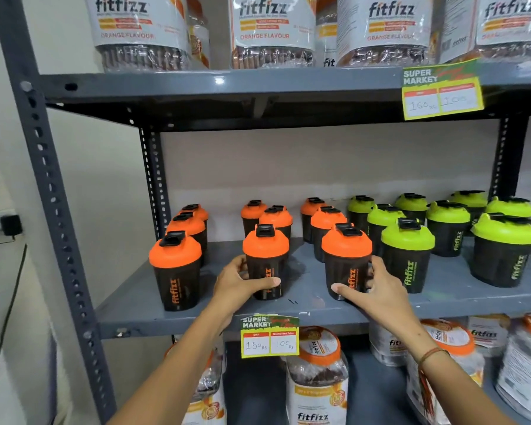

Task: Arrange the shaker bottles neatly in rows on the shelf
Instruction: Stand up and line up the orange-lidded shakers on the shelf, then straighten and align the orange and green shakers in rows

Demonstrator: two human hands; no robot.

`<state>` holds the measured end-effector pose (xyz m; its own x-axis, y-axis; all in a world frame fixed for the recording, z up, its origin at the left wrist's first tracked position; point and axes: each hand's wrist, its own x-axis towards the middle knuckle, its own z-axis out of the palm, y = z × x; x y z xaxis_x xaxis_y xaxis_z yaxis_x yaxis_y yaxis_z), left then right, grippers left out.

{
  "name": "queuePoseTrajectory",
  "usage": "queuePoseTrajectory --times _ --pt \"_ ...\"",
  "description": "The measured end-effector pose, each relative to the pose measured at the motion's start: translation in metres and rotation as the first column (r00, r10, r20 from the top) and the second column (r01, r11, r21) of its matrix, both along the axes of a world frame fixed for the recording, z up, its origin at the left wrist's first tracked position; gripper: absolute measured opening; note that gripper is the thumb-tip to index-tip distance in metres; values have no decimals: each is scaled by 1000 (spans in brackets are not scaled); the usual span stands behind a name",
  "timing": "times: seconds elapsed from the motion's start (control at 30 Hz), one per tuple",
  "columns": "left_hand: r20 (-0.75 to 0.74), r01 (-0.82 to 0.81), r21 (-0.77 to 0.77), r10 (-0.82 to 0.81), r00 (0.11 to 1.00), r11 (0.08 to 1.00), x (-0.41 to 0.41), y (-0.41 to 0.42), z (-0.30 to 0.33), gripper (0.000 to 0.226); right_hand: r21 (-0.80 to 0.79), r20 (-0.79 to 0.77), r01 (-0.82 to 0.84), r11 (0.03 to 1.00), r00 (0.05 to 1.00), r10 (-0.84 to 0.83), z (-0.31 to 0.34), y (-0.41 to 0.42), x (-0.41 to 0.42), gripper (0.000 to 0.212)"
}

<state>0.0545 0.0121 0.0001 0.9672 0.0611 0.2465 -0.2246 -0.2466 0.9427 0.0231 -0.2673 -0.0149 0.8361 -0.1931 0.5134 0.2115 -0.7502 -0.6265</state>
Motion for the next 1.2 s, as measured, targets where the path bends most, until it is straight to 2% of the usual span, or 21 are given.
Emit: queuePoseTrajectory --times 0.27,0.47,0.57,0.63,0.7,0.73,0.8,0.87,0.93,1.0,1.03,1.1,1.2 --pt "35 2 44 -4 999 999 -9 -20 -2 84 5 -11 -17 1000 1000 17 0 -5 2 83" --pt "50 -13 86 8 999 996 -15 -21 -1 69 -12 5 -15 1000 1000 15 -2 -7 2 85" --pt "50 -2 109 -4 999 994 -17 -22 0 82 27 -1 -70 997 998 70 1 -10 -1 94" --pt "44 49 51 -51 998 998 -20 -20 1 85 127 1 -164 978 986 166 4 -14 -8 106" --pt "47 75 -73 -71 996 995 -23 -14 6 83 173 24 -196 965 981 195 7 -21 -20 115" --pt "45 64 -136 -59 997 989 -23 -11 9 86 133 55 -183 974 983 177 9 -24 -27 114" --pt "30 36 -199 -30 999 979 -21 -7 18 88 -1 179 -143 990 974 141 18 -31 -41 96" --pt "57 28 -239 -15 998 971 -16 -8 34 70 -83 325 -112 990 936 134 40 -37 -52 74" --pt "102 -6 -274 36 994 962 -1 -11 54 50 -69 423 -141 988 892 157 73 -41 -54 57" --pt "145 -47 -220 80 986 974 20 -13 76 43 -68 492 -170 983 852 181 112 -40 -44 43" --pt "159 -55 -171 83 984 984 33 -14 85 47 -87 489 -180 980 849 200 131 -38 -35 37" --pt "150 -53 -91 66 986 994 59 -16 94 56 -176 385 -198 964 888 252 166 -32 -9 29" --pt "37 -3 13 2 999 1000 92 -22 92 63 -400 76 -204 894 964 254 198 -20 39 33"
